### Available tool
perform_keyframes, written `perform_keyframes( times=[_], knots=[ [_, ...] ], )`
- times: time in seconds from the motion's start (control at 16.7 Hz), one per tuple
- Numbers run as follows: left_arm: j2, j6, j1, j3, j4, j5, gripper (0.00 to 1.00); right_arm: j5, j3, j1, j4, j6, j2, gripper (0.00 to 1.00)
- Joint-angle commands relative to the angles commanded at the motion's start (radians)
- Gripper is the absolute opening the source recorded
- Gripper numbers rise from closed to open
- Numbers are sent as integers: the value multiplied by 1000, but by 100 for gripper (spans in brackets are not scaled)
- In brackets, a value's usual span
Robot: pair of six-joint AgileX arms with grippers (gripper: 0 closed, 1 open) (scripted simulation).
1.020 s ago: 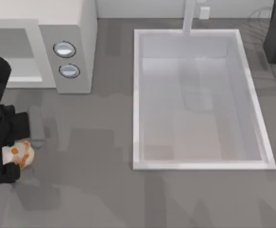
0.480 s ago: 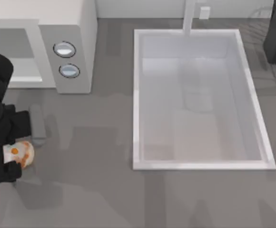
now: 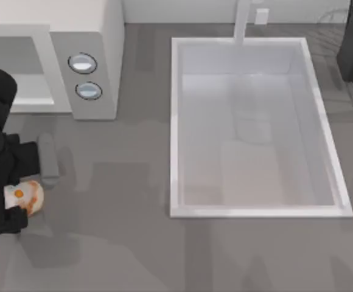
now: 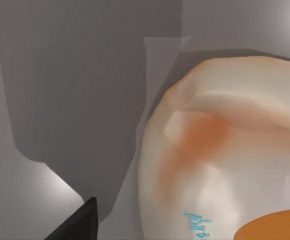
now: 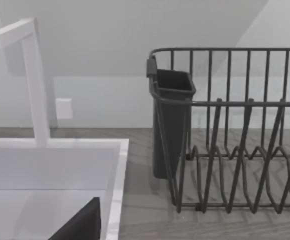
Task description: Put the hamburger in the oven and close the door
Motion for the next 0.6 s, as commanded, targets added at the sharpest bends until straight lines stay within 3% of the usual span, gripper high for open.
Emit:
perform_keyframes(
  times=[0.18, 0.6],
  knots=[
    [0, 0, 0, 0, 0, 0, 2, 0, 0, 0, 0, 0, 0, 100],
    [0, 0, 0, 0, 0, 0, 0, 0, 0, 0, 0, 0, 0, 100]
  ],
)
